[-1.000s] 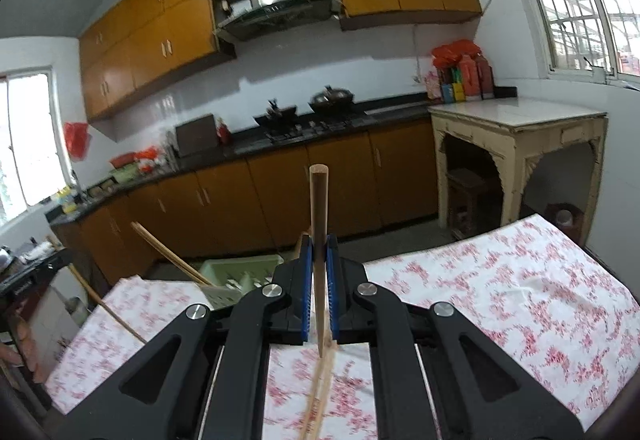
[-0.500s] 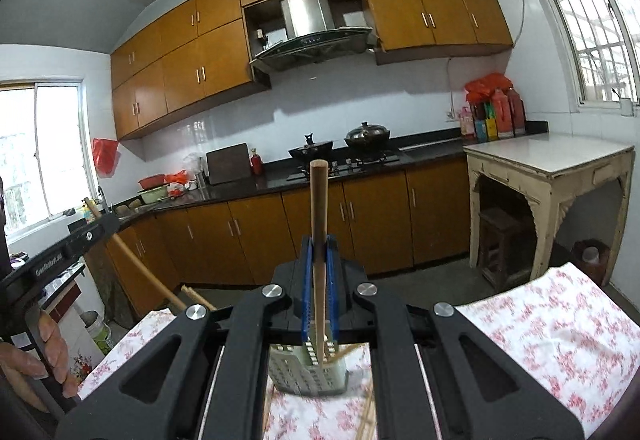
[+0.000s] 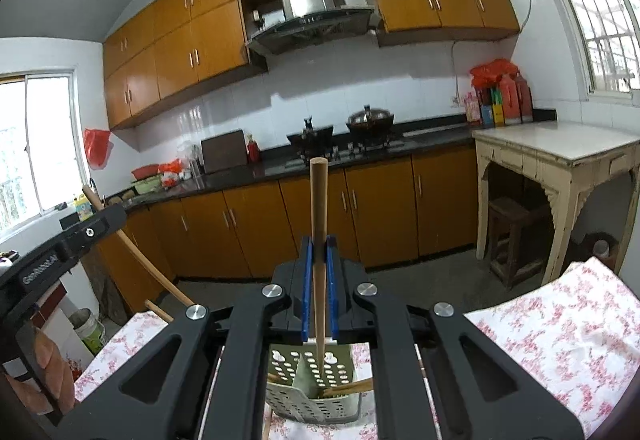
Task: Organize utensils
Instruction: 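Lower the chopsticks into the green holder and open both tools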
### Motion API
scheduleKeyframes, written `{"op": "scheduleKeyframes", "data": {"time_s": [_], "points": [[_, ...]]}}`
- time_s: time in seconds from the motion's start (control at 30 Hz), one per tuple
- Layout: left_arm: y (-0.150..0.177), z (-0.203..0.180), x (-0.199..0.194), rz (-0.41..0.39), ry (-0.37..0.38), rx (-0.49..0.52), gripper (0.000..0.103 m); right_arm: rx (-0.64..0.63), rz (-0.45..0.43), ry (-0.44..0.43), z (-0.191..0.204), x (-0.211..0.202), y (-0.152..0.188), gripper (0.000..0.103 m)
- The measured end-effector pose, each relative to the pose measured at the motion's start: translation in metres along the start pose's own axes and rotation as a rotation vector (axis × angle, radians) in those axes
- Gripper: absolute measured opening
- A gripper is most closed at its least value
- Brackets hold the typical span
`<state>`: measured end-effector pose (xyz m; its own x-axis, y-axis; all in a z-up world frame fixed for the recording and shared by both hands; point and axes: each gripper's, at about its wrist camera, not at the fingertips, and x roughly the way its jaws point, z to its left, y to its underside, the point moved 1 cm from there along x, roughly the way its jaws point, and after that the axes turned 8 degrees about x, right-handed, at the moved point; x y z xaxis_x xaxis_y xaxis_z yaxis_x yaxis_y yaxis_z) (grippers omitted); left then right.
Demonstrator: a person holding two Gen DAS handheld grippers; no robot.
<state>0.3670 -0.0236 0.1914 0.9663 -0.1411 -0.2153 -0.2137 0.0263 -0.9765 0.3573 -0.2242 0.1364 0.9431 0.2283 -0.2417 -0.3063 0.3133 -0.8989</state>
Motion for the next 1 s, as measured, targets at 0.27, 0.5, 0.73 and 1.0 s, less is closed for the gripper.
{"op": "scheduleKeyframes", "data": {"time_s": [0.27, 0.5, 0.73, 1.0], "points": [[0.014, 0.008, 0.012, 0.033, 0.012, -0.007, 0.008, 0.032, 0.057, -0.002, -0.004, 0.017, 0.014, 0.007], [0.025, 0.010, 0.019, 0.077, 0.016, -0.007, 0.008, 0.023, 0.124, 0.001, -0.002, 0.030, 0.024, 0.008], [0.022, 0.019, 0.006, 0.076, -0.003, -0.007, 0.017, 0.005, 0.084, 0.029, 0.003, 0.014, 0.019, 0.026], [0.016, 0.023, -0.035, 0.047, -0.040, 0.014, 0.030, -0.016, 0.034, 0.039, 0.007, -0.018, 0.007, 0.027]]}}
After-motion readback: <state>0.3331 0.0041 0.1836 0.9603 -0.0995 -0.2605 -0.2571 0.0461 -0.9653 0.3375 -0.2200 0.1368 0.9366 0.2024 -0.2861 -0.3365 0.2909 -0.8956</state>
